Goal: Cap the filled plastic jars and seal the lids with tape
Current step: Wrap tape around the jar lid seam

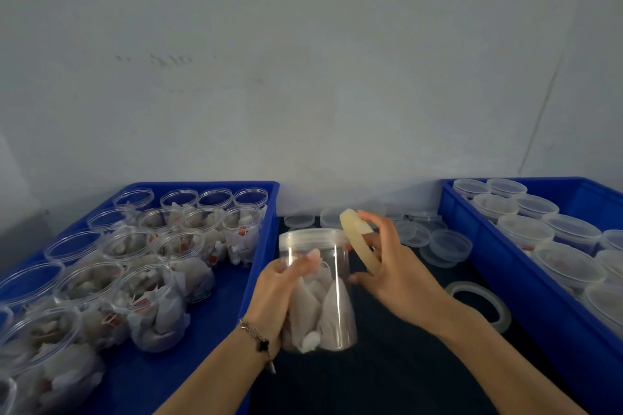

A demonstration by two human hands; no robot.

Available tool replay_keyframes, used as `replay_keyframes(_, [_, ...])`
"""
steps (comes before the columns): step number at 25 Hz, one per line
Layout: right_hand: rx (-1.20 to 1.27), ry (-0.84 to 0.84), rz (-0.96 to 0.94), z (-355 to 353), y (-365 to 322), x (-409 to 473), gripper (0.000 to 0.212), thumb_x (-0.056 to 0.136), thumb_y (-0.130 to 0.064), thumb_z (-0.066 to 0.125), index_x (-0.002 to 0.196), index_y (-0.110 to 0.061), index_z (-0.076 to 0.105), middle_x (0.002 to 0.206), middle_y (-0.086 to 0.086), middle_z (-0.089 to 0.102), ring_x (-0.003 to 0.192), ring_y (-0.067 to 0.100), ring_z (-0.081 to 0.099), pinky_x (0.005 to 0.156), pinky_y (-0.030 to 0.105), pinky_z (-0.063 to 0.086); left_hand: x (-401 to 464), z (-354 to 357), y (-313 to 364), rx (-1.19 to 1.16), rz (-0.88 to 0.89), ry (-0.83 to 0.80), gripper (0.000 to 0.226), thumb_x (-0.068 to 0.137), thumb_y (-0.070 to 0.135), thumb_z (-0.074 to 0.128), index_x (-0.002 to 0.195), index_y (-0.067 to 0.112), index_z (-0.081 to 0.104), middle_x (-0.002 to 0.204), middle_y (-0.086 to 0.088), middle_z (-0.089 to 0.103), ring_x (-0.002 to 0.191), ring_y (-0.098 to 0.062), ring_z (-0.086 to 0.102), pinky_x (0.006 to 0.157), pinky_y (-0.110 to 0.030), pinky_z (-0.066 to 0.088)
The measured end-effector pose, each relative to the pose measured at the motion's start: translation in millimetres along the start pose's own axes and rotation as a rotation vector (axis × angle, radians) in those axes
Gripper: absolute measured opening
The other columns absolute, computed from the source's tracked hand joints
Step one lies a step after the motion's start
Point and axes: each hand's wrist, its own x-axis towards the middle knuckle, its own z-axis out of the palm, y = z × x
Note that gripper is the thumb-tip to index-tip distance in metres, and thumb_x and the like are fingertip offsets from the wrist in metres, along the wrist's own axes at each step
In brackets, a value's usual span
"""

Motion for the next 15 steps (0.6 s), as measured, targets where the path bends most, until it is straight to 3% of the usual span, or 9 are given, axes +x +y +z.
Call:
replay_keyframes(4, [-0.358, 0.155, -0.123, -6.1, 0.5, -7.7, 0.051, 0.090, -0.032, 0.061, 0.126, -0.034, 0.025, 0.094, -0.011, 0.067, 0.072, 0.009, 0.063, 0.059, 0.028, 0.049, -0.5, -3.9, 5.5, -0.050, -0.016, 0.029, 0.090, 0.037, 0.053, 0.078, 0.113, 0.011, 0.057, 0.108, -0.017, 0.067, 0.099, -0.034, 0.066, 0.092, -0.057, 0.048])
replay_keyframes(8, [-0.602, 0.152, -0.144, -22.3, 4.1, -5.0, 0.038, 0.084, -0.018, 0.066, 0.119, -0.023, 0.051, 0.076, -0.008, 0.066, 0.055, 0.011, 0.054, 0.043, 0.016, 0.022, -2.5, -2.2, 6.9, -0.025, 0.016, 0.048, 0.094, 0.034, 0.054, 0.078, 0.114, 0.012, 0.054, 0.112, -0.017, 0.064, 0.101, -0.035, 0.064, 0.092, -0.058, 0.048])
replay_keyframes(13, [-0.694, 0.024, 0.015, -25.7, 7.3, 6.0, 0.027, 0.091, -0.016, 0.049, 0.112, -0.029, 0.037, 0.073, -0.009, 0.046, 0.050, 0.007, 0.036, 0.043, 0.023, 0.015, -7.1, 1.5, 6.6, -0.077, -0.008, -0.036, 0.106, 0.028, 0.052, 0.084, 0.119, 0.009, 0.053, 0.116, -0.020, 0.062, 0.104, -0.037, 0.063, 0.093, -0.059, 0.046])
replay_keyframes(15, [-0.688, -0.004, 0.031, -22.1, 7.0, 11.6, 0.025, 0.090, -0.013, 0.046, 0.107, -0.026, 0.034, 0.066, -0.010, 0.042, 0.049, 0.005, 0.032, 0.044, 0.025, 0.016, -7.5, 1.3, 5.1, -0.131, -0.024, -0.093, 0.116, 0.018, 0.057, 0.088, 0.117, 0.008, 0.055, 0.110, -0.019, 0.066, 0.097, -0.034, 0.066, 0.085, -0.053, 0.053])
